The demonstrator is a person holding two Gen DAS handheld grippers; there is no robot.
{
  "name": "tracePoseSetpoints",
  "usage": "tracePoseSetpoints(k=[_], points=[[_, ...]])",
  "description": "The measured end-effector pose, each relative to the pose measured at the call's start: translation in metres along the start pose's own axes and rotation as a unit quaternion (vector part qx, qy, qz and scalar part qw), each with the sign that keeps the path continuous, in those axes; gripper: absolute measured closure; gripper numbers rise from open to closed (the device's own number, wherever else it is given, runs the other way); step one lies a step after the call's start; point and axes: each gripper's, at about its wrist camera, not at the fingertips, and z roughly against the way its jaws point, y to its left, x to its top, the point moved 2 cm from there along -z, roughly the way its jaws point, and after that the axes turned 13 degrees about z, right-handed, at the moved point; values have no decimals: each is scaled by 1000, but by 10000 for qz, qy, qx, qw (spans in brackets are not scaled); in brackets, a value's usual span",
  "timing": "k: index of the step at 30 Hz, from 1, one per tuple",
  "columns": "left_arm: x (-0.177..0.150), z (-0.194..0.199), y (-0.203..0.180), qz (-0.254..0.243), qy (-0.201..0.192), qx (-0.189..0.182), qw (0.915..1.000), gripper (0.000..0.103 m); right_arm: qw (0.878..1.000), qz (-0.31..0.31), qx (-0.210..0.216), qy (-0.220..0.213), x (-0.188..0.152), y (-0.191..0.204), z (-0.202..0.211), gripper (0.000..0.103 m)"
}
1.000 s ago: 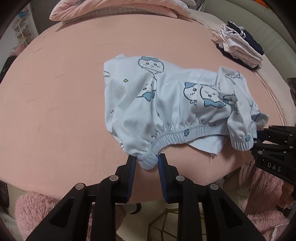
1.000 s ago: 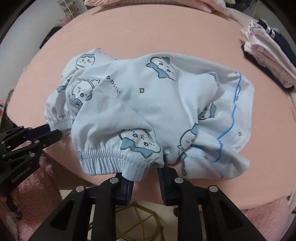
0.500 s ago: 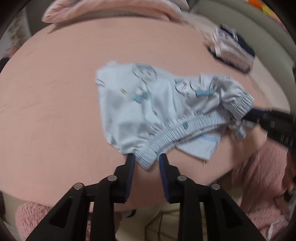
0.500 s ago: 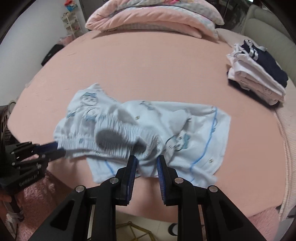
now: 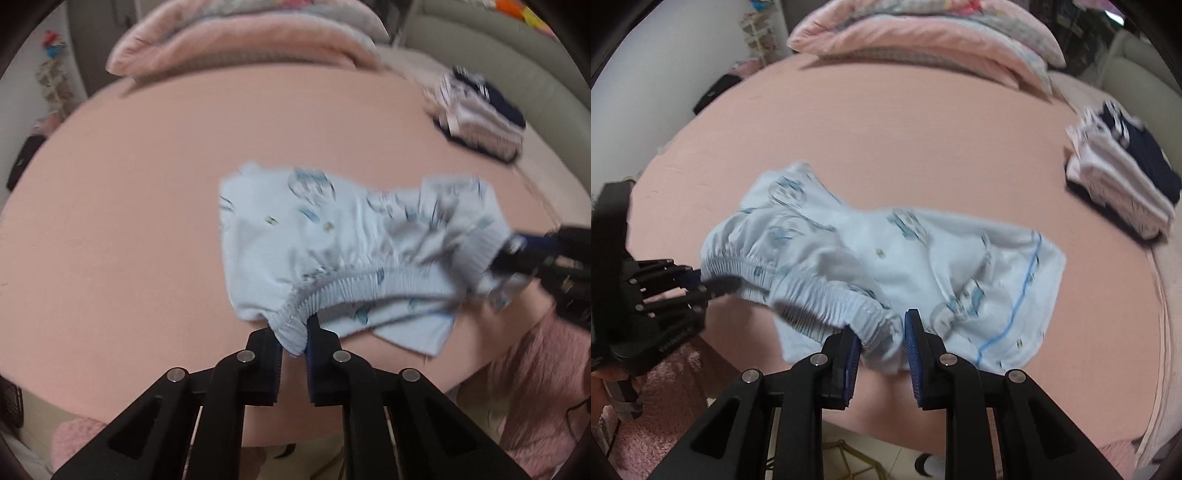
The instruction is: Fold clothes
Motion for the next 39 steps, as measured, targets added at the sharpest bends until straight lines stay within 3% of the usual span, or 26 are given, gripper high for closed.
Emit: tracePoseSetpoints(k=[5,8,13,16,18,23,28,32,34,36,39], points=[[8,35,21,305,-255,-134,9991,98,9987,368,307,196,12,20,-9,81],[15,35,17,265,-315,-144,9990,98,9935,880,540,469,13,45,-18,81],[6,19,21,289,-107,-95,9995,98,9901,1220,-106,690,15,60,-35,81],[5,16,20,372,-79,-138,9992,98,9972,481,-471,326,19,36,-22,89],[7,14,15,377,-70,-187,9991,98,9980,-98,-621,35,19,10,-3,89],[11,8,2,388,-50,-310,9988,95,9940,-457,-990,-103,15,-35,21,89],[15,1,-10,395,-11,-413,9984,95,9936,-821,-560,545,-13,-38,3,89],[8,-40,-17,224,430,-172,9987,94,9924,-897,-105,830,-30,-35,-16,89],[7,-48,-18,113,525,-151,9984,95,9923,-941,38,810,-31,-35,-21,98],[15,-38,-18,87,340,-217,9991,99,9922,-1050,-21,676,-28,-40,-16,99],[45,17,-17,145,-422,-493,9978,99,9931,-1150,-191,118,-7,-56,21,100]])
